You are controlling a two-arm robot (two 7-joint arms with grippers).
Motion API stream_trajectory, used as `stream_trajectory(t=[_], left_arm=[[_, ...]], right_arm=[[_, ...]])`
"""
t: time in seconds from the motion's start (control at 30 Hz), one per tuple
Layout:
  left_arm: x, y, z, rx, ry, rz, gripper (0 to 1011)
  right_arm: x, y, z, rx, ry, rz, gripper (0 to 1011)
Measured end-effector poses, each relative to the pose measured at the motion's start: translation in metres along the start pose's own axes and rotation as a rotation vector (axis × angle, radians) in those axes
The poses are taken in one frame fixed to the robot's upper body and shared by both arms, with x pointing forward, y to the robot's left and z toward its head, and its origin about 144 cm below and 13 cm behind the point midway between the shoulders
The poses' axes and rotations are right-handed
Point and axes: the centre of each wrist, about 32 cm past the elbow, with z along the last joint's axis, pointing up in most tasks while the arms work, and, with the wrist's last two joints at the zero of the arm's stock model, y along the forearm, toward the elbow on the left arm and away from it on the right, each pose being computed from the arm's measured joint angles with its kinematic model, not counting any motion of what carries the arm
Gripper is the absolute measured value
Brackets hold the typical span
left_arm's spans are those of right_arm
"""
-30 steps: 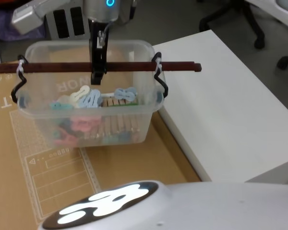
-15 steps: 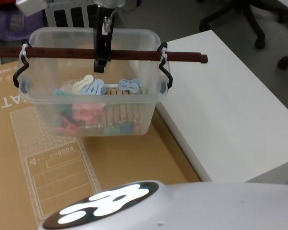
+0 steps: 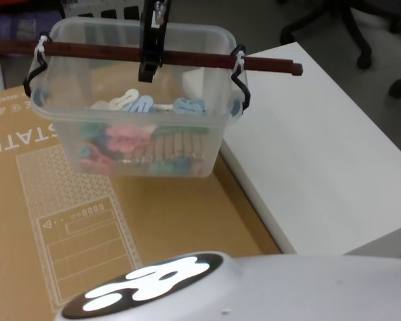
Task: Use one hand to grasp the basket and place it at the designated location.
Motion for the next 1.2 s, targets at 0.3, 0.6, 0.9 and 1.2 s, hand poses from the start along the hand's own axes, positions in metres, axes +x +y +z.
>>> stream_trajectory(t=[0.3,0.6,0.9,1.2], left_arm=[[0.0,0.0,0.0,0.0,0.0,0.0,0],[0.0,0.0,0.0,0.0,0.0,0.0,0],[0.0,0.0,0.0,0.0,0.001,0.0,0],[0.0,0.0,0.0,0.0,0.001,0.0,0]], right_arm=[[-0.008,-0.018,0.001,-0.041,0.041,-0.018,1],[-0.025,-0.033,-0.002,-0.077,0.102,-0.048,0],[-0.048,-0.044,-0.004,-0.108,0.198,-0.065,1],[-0.082,-0.048,-0.007,-0.136,0.32,-0.081,1]])
